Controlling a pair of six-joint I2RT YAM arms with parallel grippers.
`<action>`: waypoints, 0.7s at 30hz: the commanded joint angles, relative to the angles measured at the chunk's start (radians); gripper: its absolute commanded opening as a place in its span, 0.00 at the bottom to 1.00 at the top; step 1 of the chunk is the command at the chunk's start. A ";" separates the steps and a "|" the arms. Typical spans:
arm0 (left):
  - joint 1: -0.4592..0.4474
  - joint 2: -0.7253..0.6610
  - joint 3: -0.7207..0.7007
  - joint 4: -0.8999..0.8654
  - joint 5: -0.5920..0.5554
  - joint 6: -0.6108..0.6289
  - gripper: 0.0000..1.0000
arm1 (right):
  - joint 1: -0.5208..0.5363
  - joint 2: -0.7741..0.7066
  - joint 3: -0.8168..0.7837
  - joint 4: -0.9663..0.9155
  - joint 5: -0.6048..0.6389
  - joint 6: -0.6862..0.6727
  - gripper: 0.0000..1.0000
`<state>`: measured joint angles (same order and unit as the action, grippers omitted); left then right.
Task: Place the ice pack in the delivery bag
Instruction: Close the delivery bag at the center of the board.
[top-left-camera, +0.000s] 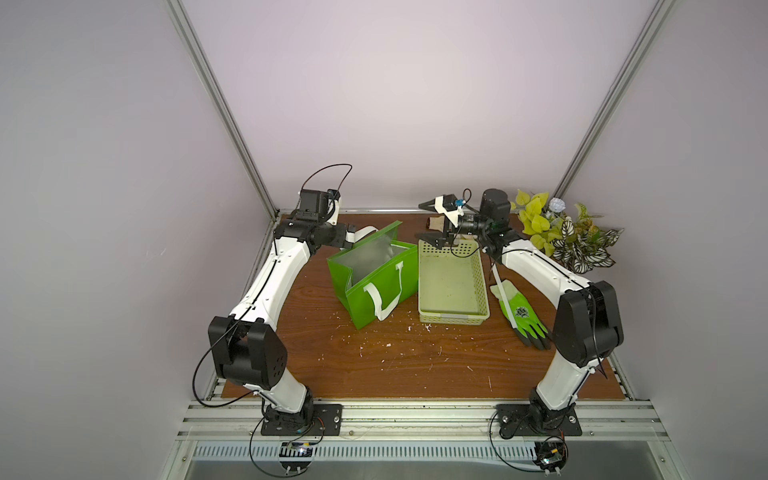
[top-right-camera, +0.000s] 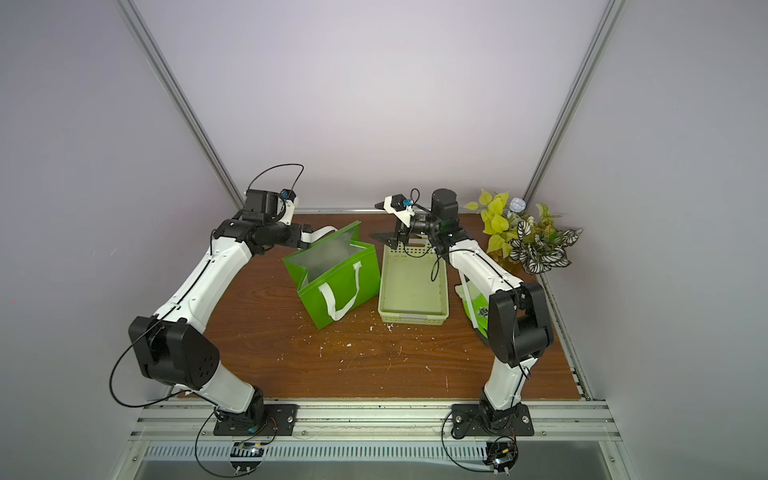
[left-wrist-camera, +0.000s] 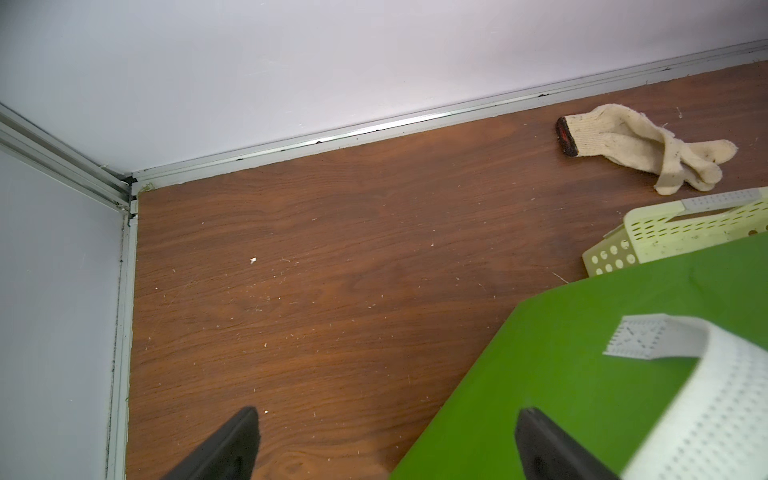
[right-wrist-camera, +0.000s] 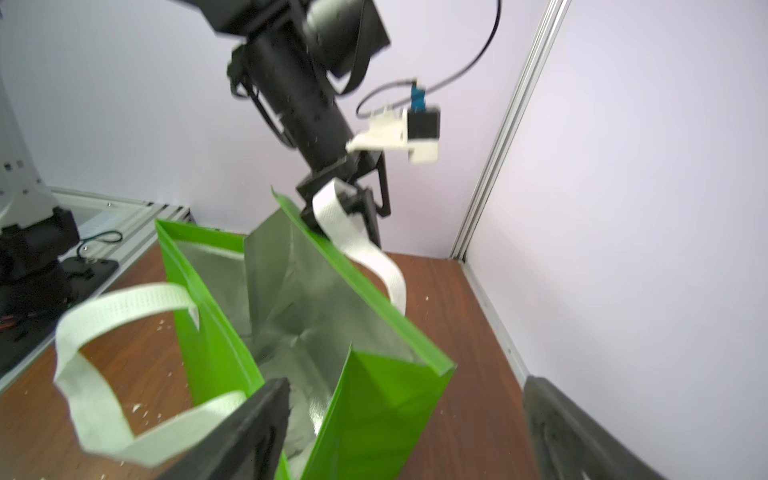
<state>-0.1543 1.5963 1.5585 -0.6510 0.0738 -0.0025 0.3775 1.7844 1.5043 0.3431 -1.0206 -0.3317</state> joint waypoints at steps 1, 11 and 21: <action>-0.017 0.000 0.021 -0.009 -0.010 0.014 0.98 | 0.075 0.018 0.130 -0.169 0.018 -0.089 0.89; -0.029 -0.011 0.028 -0.009 0.015 -0.006 0.98 | 0.288 0.210 0.423 -0.411 0.109 -0.243 0.70; -0.030 -0.054 -0.004 -0.009 0.026 -0.039 0.98 | 0.306 0.275 0.531 -0.481 0.177 -0.260 0.60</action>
<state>-0.1711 1.5929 1.5585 -0.6529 0.0738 -0.0235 0.6933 2.0998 2.0102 -0.1173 -0.8928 -0.5774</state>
